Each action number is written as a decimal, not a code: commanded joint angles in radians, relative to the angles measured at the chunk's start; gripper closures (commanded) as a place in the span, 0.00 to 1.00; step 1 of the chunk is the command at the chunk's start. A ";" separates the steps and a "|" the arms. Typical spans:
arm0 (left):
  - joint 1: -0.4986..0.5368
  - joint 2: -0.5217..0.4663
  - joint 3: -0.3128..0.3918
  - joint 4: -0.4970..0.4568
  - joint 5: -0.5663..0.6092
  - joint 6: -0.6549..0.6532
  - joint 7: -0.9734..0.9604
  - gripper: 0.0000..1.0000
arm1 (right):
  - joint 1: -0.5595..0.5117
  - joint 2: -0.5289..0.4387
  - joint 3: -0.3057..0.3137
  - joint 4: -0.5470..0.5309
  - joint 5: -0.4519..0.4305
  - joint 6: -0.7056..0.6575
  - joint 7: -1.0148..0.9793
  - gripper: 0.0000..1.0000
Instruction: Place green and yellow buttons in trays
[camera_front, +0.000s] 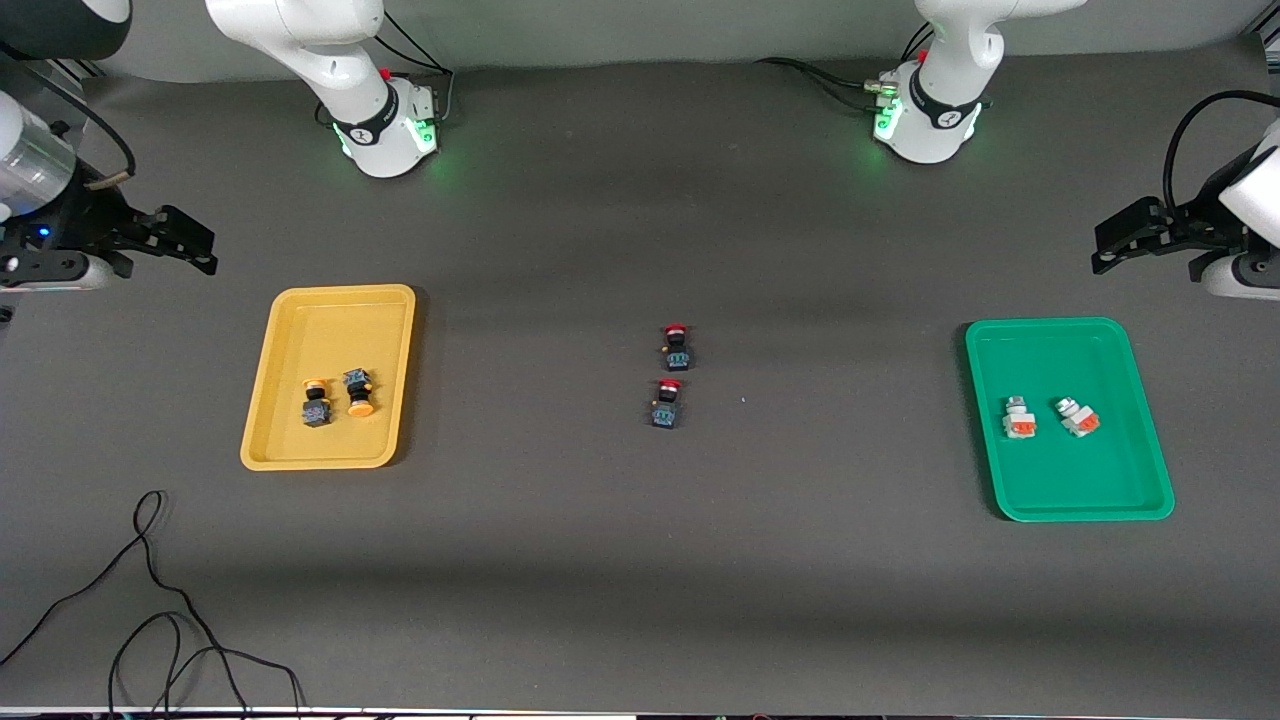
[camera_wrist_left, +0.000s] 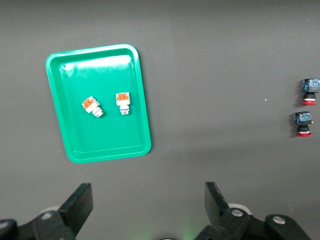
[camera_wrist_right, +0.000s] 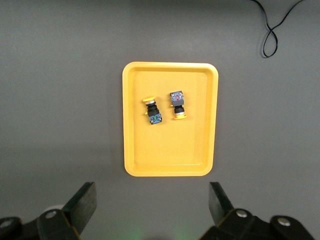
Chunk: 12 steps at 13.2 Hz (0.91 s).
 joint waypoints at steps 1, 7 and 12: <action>-0.015 -0.026 0.010 -0.021 0.008 -0.007 -0.017 0.00 | 0.020 0.049 -0.014 0.065 -0.011 0.017 0.034 0.01; -0.016 -0.026 0.007 -0.019 0.008 -0.006 -0.017 0.00 | 0.095 0.074 -0.132 0.109 0.032 0.014 0.047 0.01; -0.020 -0.017 0.003 -0.018 0.017 0.002 -0.017 0.00 | 0.112 0.105 -0.135 0.110 0.032 0.007 0.059 0.01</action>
